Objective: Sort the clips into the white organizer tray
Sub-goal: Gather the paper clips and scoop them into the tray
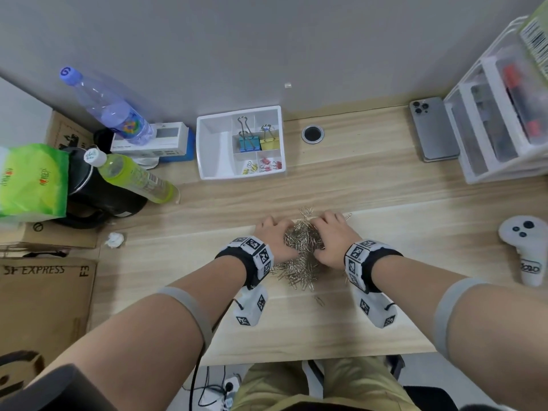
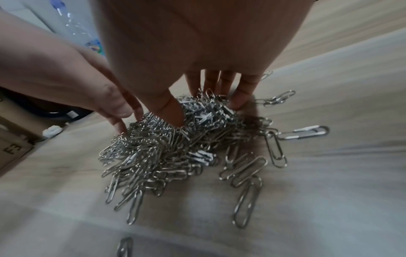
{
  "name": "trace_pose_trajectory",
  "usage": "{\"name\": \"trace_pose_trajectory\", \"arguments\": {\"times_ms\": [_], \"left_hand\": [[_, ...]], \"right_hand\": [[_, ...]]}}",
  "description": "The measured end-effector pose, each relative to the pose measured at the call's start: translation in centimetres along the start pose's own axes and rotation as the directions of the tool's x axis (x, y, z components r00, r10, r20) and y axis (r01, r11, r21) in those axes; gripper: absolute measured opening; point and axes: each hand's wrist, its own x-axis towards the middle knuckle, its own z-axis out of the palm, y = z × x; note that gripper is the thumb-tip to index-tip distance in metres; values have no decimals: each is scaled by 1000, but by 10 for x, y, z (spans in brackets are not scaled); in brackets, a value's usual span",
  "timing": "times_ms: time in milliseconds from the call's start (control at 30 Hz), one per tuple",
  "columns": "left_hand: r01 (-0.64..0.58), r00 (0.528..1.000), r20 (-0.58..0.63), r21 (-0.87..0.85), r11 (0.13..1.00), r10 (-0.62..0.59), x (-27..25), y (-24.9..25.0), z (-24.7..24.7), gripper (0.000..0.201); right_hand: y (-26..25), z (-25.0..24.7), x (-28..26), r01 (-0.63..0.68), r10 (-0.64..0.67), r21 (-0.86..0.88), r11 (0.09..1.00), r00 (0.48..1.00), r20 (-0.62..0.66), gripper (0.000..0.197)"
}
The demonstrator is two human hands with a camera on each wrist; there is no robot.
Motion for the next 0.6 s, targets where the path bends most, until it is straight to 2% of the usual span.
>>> {"name": "trace_pose_trajectory", "arguments": {"times_ms": [100, 167, 300, 400, 500, 600], "left_hand": [[-22, 1000, 10, 0, 1000, 22, -3, -1, 3, 77], [-11, 1000, -6, -15, 1000, 11, -5, -4, 1, 77], [61, 996, -59, -2, 998, -61, -6, -9, -6, 82], [150, 986, -79, 34, 988, -147, -7, -8, -7, 86], [181, 983, -48, 69, 981, -178, -9, -5, -1, 90], [113, 994, -2, 101, 988, -113, -11, -3, 5, 84]], "right_hand": [[-1, -1, -5, 22, -22, 25, 999, 999, 24, 74], [3, -6, -10, -6, 6, 14, 1000, 999, -31, 69], [21, -21, -19, -220, 218, 10, 976, 960, -179, 64], [31, -24, -22, -283, 280, 1, 959, 949, -147, 69], [28, -19, -22, -228, 228, 11, 974, 970, -79, 65], [20, -10, -25, -113, 113, 74, 991, 994, 16, 64]]}}
